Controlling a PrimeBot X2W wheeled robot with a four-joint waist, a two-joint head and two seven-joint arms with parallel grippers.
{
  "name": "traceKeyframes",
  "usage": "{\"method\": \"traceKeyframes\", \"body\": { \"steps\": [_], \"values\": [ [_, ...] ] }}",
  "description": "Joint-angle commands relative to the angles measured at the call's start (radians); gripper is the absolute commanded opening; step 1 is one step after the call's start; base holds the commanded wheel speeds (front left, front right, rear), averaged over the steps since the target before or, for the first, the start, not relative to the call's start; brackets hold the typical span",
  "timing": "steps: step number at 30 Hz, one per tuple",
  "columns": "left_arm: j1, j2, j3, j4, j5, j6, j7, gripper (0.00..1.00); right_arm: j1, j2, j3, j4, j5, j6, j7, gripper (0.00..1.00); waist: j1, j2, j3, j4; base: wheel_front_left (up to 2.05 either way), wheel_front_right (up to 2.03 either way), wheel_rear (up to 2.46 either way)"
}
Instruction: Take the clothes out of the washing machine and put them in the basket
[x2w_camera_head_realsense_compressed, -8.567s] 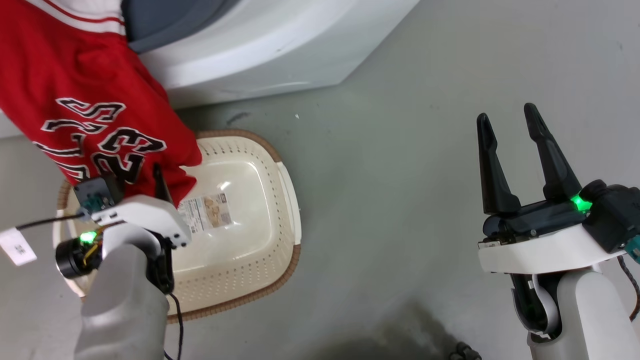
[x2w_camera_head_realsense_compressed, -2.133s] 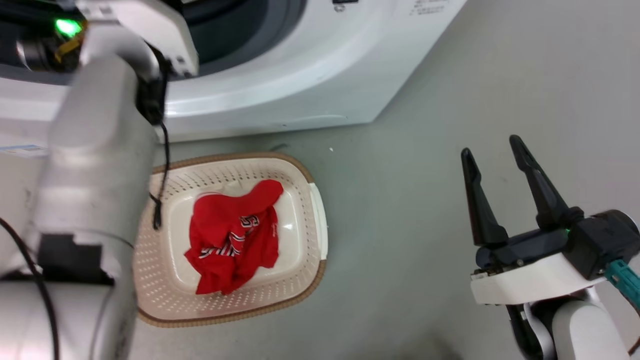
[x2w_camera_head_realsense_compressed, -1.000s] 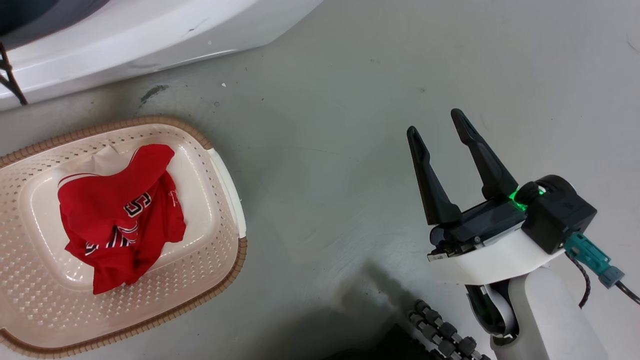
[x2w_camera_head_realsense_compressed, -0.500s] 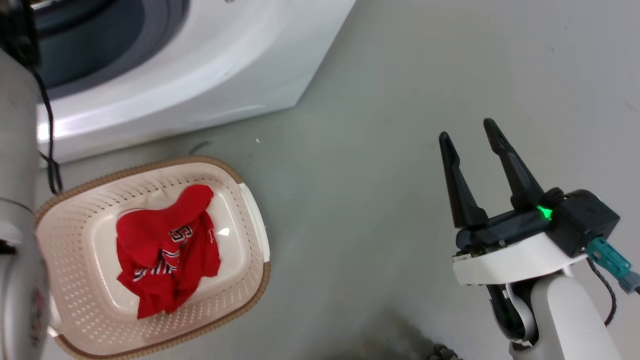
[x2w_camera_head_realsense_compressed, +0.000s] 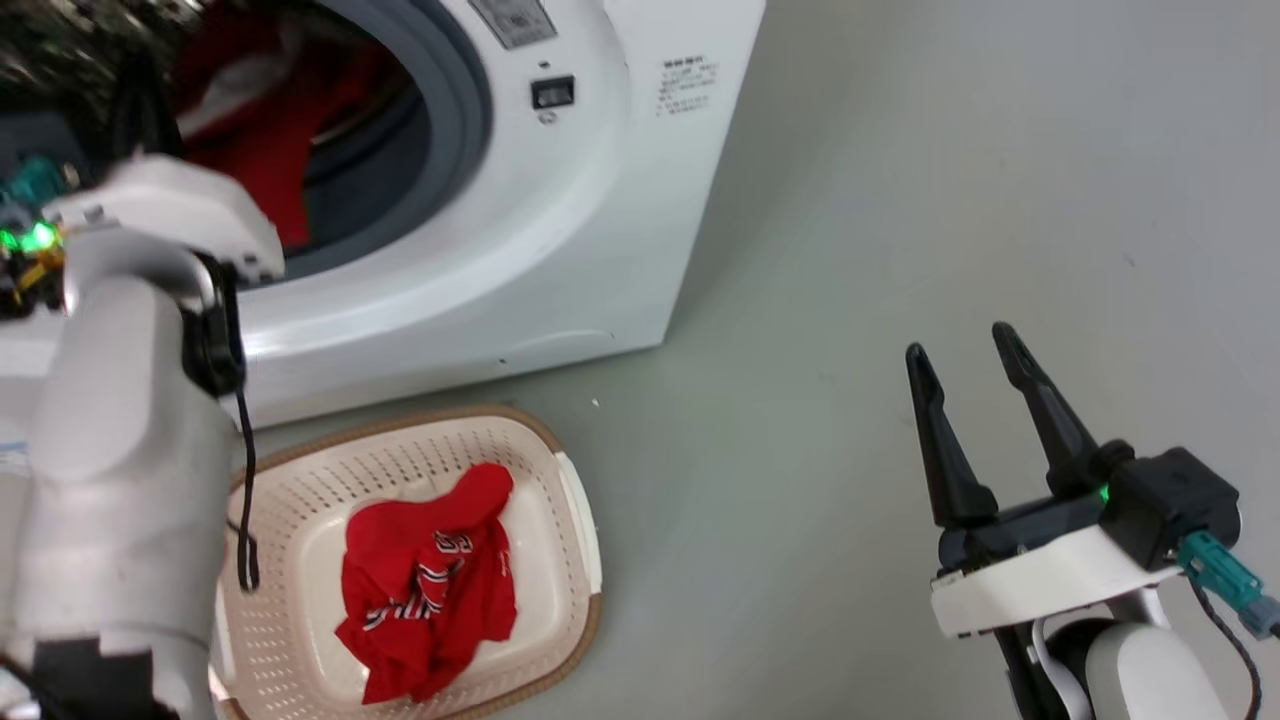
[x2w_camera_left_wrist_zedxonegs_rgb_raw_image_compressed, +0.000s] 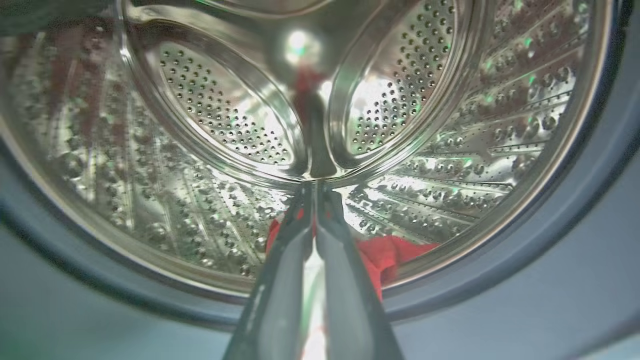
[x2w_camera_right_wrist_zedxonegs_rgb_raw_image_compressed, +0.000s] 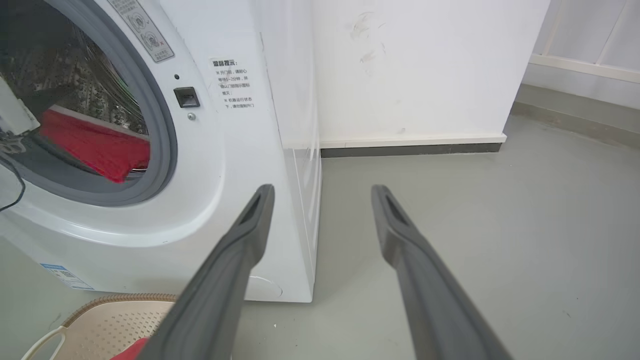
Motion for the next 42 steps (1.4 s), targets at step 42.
{"method": "traceKeyframes", "body": {
  "steps": [42],
  "values": [
    [0.807, -0.139, -0.092, -1.01, 0.075, 0.067, 0.183, 0.0, 0.138, 0.002, -0.054, -0.142, -0.004, -0.001, 0.083, 1.0, 0.0001, 0.0, -0.205, 0.178, 0.0, 0.0, 0.0]
  ]
}}
